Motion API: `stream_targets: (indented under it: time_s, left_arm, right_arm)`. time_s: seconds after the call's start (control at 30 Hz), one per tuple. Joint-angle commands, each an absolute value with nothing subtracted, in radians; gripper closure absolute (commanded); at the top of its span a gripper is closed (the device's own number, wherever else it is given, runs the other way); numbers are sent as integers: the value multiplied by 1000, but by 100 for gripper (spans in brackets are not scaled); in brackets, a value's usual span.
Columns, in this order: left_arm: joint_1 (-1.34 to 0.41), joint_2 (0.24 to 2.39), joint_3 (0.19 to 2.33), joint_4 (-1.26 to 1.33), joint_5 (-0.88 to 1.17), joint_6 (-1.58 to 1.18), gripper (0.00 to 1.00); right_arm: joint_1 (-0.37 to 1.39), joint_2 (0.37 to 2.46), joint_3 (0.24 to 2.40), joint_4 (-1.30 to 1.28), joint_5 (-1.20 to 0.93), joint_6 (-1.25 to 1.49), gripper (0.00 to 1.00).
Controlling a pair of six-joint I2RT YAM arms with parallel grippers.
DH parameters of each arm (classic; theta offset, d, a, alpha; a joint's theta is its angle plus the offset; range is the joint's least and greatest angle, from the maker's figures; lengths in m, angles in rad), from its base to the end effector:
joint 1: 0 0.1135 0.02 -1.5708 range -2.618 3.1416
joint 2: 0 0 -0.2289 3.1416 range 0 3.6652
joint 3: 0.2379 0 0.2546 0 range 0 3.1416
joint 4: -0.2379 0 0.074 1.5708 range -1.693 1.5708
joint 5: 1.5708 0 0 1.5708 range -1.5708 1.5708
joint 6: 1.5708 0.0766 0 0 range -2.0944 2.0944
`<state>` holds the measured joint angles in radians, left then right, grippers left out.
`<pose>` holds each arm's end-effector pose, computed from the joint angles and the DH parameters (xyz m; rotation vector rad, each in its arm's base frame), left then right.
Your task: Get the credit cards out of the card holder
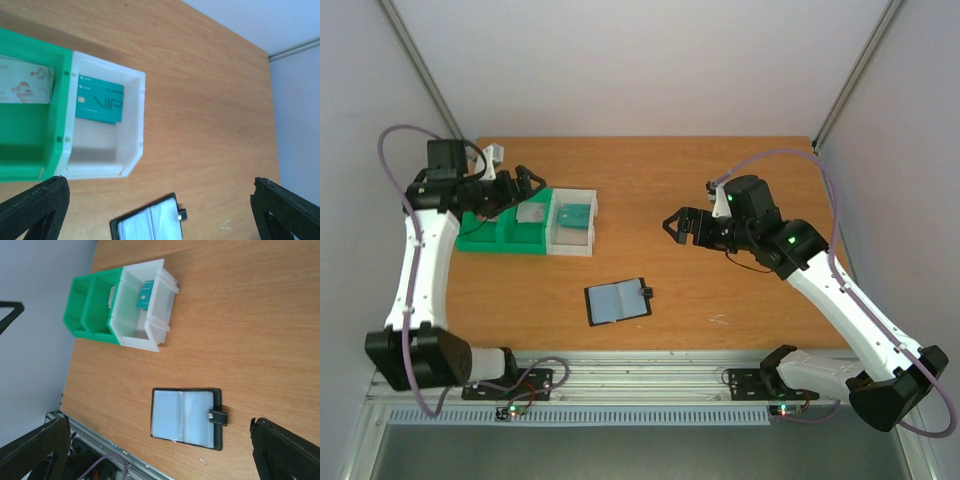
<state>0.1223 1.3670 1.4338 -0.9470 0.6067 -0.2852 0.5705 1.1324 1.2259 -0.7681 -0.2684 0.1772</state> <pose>0.3068 -0.0063 0.3085 -0.2196 2.3898 -0.8138 0.2239 0.1678 0.3112 -0.5977 2.2336 0.6951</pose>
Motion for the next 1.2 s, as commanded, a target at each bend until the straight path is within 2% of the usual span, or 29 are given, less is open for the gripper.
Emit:
stream_targets:
  time_s: [0.0,0.27,0.4,0.47,0.53,0.63,0.7,0.77,0.8,0.9,1.17]
  left_arm:
    - [111,1240,1340,-957,639,-301,1]
    - [110,1091,1104,-926,793,-375,1]
    - [110,1001,975,-875,755,-456,1]
    - [107,970,913,-844,767,-483,8]
    - [96,961,864,-829,769,-507,22]
    - [39,952,794,-784,728,-543,35]
    - [-30,947,740,-713,703,-606,39]
    - [-102,969,691,-648,661,-663,43]
    - [-133,989,671,-615,653,-682,45]
    - [-212,1059,623,-523,627,-742,55]
    - [-301,1202,533,-363,555,-792,58]
  right_arm:
    - [565,1124,1256,-835,-241,141,1]
    - [565,1123,1186,-798,-295,172,2]
    - [565,1140,1133,-760,-327,200,1]
    - [565,1163,1113,-736,-367,207,2]
    - [565,1184,1091,-710,-396,215,5]
    - [569,1232,1056,-661,-439,213,15]
    - [577,1267,1031,-633,-447,212,31]
    - [581,1302,998,-588,-462,225,53]
    - [584,1320,982,-564,-474,233,57]
    - [597,1366,945,-518,-488,242,61]
    - [680,1518,929,-453,-456,249,63]
